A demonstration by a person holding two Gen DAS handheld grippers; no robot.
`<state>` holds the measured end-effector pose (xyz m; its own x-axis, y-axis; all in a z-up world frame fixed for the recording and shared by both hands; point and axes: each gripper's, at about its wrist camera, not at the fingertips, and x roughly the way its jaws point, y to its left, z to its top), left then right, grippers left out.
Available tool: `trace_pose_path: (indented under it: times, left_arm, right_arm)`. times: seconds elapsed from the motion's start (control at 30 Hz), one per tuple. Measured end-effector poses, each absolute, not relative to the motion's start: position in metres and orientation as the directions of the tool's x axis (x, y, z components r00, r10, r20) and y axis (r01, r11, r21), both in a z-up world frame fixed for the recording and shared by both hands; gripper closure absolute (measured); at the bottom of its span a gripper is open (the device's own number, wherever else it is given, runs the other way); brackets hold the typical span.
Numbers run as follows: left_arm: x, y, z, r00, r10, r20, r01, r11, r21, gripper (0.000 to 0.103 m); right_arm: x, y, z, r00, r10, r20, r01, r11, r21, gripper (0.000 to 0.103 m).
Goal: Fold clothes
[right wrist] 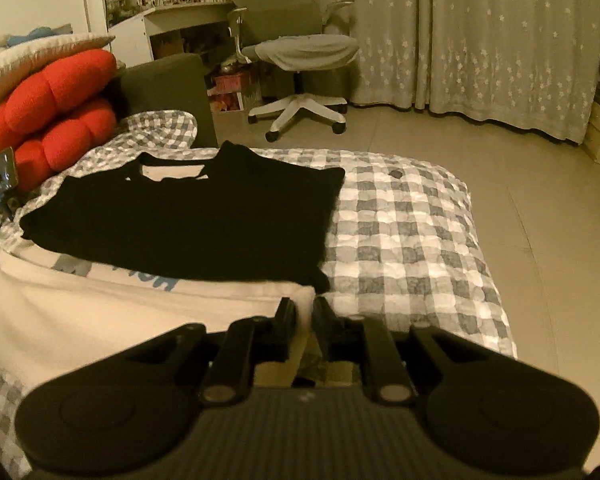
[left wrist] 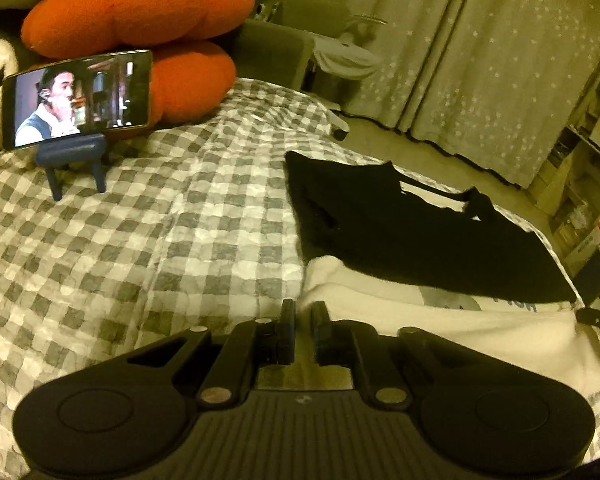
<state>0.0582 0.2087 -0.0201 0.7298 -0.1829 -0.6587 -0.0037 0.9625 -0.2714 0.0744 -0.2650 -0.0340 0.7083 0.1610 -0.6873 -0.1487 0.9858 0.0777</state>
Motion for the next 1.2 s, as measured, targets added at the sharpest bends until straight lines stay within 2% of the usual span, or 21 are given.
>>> trace_pose_path:
  times: [0.07,0.13,0.27,0.43,0.53,0.6,0.9,1.07,1.2]
  left_arm:
    - [0.056,0.210,-0.019,0.731,-0.195,-0.653,0.006,0.960,-0.280,0.086]
    - [0.052,0.212,-0.016,0.735,-0.209,-0.645,0.017,0.957,-0.291,0.084]
    - [0.039,0.224,-0.016,0.728,-0.225,-0.648,-0.024,0.935,-0.353,0.075]
    - [0.009,0.234,-0.017,0.725,-0.271,-0.633,-0.051,0.895,-0.443,0.074]
    - [-0.005,0.229,-0.017,0.722,-0.295,-0.626,-0.034,0.889,-0.457,0.072]
    - [-0.012,0.224,-0.017,0.717,-0.295,-0.632,-0.028,0.894,-0.448,0.072]
    - [-0.020,0.215,-0.023,0.702,-0.267,-0.660,-0.035,0.913,-0.406,0.072]
    - [-0.015,0.215,-0.029,0.682,-0.293,-0.670,-0.029,0.904,-0.426,0.071]
    - [-0.014,0.209,-0.034,0.665,-0.304,-0.682,-0.012,0.909,-0.416,0.071]
  right_arm:
    - [0.074,-0.268,-0.034,0.714,0.155,-0.683,-0.131,0.988,0.087,0.084]
    - [0.071,-0.272,-0.033,0.720,0.156,-0.676,-0.112,0.988,0.109,0.073]
    - [0.054,-0.284,-0.030,0.718,0.211,-0.663,-0.094,0.974,0.208,0.062]
    - [0.018,-0.297,-0.027,0.712,0.304,-0.633,-0.099,0.936,0.337,0.053]
    - [0.006,-0.299,-0.025,0.689,0.355,-0.632,-0.146,0.922,0.359,0.040]
    - [0.000,-0.298,-0.025,0.673,0.379,-0.635,-0.185,0.918,0.352,0.037]
    - [-0.035,-0.298,-0.025,0.669,0.381,-0.639,-0.221,0.922,0.318,0.039]
    - [-0.031,-0.288,-0.030,0.657,0.354,-0.666,-0.226,0.935,0.273,0.056]
    - [-0.025,-0.280,-0.033,0.643,0.347,-0.682,-0.235,0.938,0.256,0.081]
